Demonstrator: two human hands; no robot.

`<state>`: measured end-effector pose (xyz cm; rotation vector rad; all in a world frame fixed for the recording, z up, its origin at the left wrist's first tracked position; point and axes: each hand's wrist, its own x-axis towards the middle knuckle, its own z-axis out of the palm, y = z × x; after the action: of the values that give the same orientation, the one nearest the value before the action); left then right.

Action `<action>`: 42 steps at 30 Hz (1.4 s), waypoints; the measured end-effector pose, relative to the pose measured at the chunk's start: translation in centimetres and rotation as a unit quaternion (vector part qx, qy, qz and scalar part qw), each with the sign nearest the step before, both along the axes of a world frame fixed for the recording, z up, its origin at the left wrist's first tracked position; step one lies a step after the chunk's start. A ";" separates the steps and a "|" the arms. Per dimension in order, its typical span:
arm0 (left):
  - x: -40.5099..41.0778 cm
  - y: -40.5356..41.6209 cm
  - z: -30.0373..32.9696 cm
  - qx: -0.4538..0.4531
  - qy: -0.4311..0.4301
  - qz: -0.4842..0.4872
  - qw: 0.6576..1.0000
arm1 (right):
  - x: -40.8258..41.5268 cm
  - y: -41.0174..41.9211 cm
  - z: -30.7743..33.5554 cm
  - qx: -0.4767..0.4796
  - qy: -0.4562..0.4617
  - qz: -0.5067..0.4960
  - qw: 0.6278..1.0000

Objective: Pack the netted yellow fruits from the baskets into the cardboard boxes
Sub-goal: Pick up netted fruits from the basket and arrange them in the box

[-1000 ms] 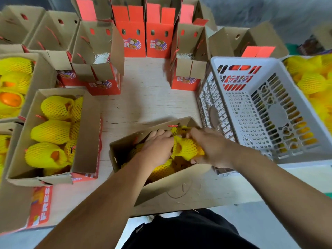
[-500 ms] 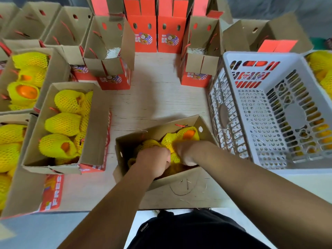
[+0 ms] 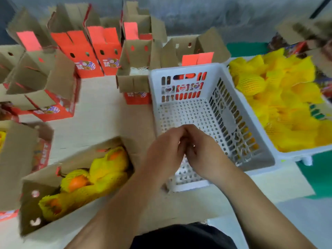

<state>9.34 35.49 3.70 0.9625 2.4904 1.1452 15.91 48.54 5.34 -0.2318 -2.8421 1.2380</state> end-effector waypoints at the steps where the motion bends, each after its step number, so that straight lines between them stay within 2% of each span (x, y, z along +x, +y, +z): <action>1: 0.3 2.0 0.0 0.010 0.004 -0.007 1.000 | 0.7 1.7 0.0 -0.007 0.000 -0.014 1.000; 7: 4.5 21.5 0.1 0.063 -0.009 -0.101 0.993 | 6.8 19.5 -0.6 -0.017 0.069 -0.154 0.985; 12: 5.1 32.7 -2.0 -0.014 0.042 -0.108 0.993 | 9.5 32.7 -2.9 0.078 0.022 -0.288 0.954; 15: 4.5 34.9 -3.7 -0.071 0.095 -0.086 0.989 | 8.1 38.0 -4.1 0.149 -0.018 -0.315 0.937; 18: 5.0 34.9 -5.0 -0.101 0.148 -0.042 0.983 | 5.3 39.9 -5.4 0.172 -0.035 -0.219 0.960; 21: 5.2 34.4 -5.4 -0.077 0.133 -0.011 0.988 | 3.0 39.8 -7.3 0.159 -0.089 -0.192 0.964; 23: 5.0 34.3 -5.5 -0.064 0.130 -0.003 0.989 | 2.4 39.5 -8.1 0.173 -0.056 -0.233 0.955; 25: 4.8 34.6 -5.5 -0.063 0.131 -0.003 0.989 | 2.6 39.6 -8.3 0.128 0.020 -0.270 0.954; 29: 4.9 35.1 -5.4 -0.085 0.141 0.004 0.986 | 5.3 39.3 -7.2 -0.054 0.171 -0.301 0.936; 31: 5.0 35.0 -5.3 -0.085 0.171 -0.010 0.982 | 6.6 38.2 -6.7 -0.116 0.150 -0.239 0.952; 33: 5.0 35.0 -5.3 -0.077 0.170 -0.031 0.982 | 6.9 37.2 -6.7 -0.154 0.082 -0.157 0.972; 35: 4.9 34.8 -5.3 -0.062 0.139 -0.021 0.988 | 6.6 36.9 -6.6 -0.209 0.052 -0.117 0.969; 36: 4.9 34.7 -5.3 -0.054 0.125 -0.002 0.991 | 6.4 37.1 -6.4 -0.228 0.068 -0.118 0.964; 37: 4.8 34.6 -5.3 -0.046 0.113 0.023 0.992 | 6.4 37.6 -6.2 -0.212 0.100 -0.133 0.963; 38: 4.8 34.5 -5.3 -0.037 0.099 0.050 0.993 | 6.4 38.6 -6.0 -0.148 0.142 -0.162 0.965; 40: 4.8 34.5 -5.2 -0.026 0.070 0.090 0.993 | 5.7 41.8 -5.5 0.069 0.175 -0.238 0.953; 42: 4.8 34.6 -5.2 -0.040 0.089 0.083 0.992 | 4.0 45.7 -5.0 0.218 0.077 -0.265 0.936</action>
<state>14.16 70.06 -1.51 0.8850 2.7815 1.0359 19.87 94.25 0.32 -0.7729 -2.5658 0.4875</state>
